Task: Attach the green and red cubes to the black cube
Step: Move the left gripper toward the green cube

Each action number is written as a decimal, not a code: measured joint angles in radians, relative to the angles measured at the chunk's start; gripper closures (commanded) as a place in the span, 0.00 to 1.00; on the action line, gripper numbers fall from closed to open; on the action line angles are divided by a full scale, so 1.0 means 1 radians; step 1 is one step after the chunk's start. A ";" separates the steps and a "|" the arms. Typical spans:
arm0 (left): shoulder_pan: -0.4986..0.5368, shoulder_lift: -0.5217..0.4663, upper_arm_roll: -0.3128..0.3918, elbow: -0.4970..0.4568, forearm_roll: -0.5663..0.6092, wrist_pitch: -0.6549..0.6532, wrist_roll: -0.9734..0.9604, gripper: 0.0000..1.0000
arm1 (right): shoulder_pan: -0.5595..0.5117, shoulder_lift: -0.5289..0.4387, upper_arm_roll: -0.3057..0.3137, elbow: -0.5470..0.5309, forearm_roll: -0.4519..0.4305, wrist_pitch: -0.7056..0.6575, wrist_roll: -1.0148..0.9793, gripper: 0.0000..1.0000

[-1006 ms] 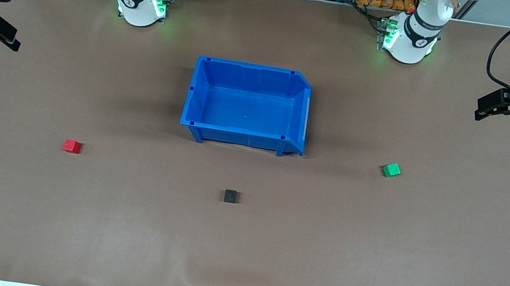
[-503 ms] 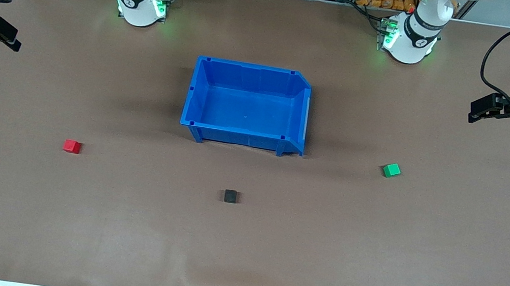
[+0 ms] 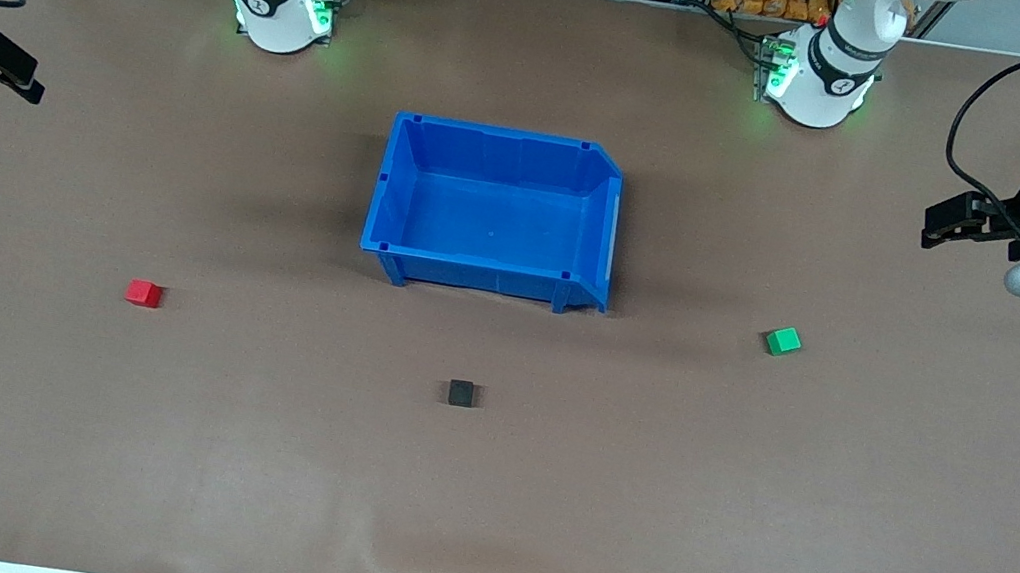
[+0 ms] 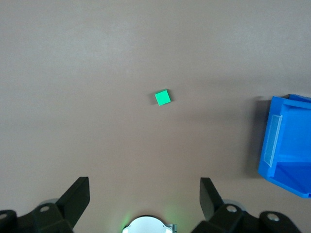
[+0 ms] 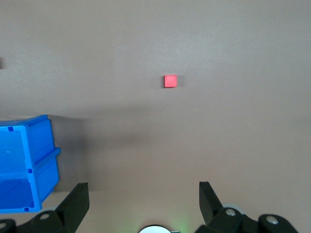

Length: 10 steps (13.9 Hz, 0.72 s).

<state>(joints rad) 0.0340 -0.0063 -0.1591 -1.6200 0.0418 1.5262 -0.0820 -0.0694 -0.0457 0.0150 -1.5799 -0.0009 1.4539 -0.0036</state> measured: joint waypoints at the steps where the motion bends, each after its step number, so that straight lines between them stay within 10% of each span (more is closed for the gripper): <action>1: 0.000 0.000 0.000 -0.003 0.000 0.002 0.000 0.00 | 0.000 0.000 0.000 0.000 0.000 0.000 0.000 0.00; 10: 0.001 0.020 -0.001 -0.190 0.000 0.223 -0.065 0.00 | 0.000 0.000 0.000 -0.004 0.001 -0.001 0.000 0.00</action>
<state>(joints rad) 0.0354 0.0133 -0.1605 -1.8098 0.0418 1.7488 -0.1468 -0.0694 -0.0453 0.0149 -1.5840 -0.0004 1.4526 -0.0036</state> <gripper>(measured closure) 0.000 0.000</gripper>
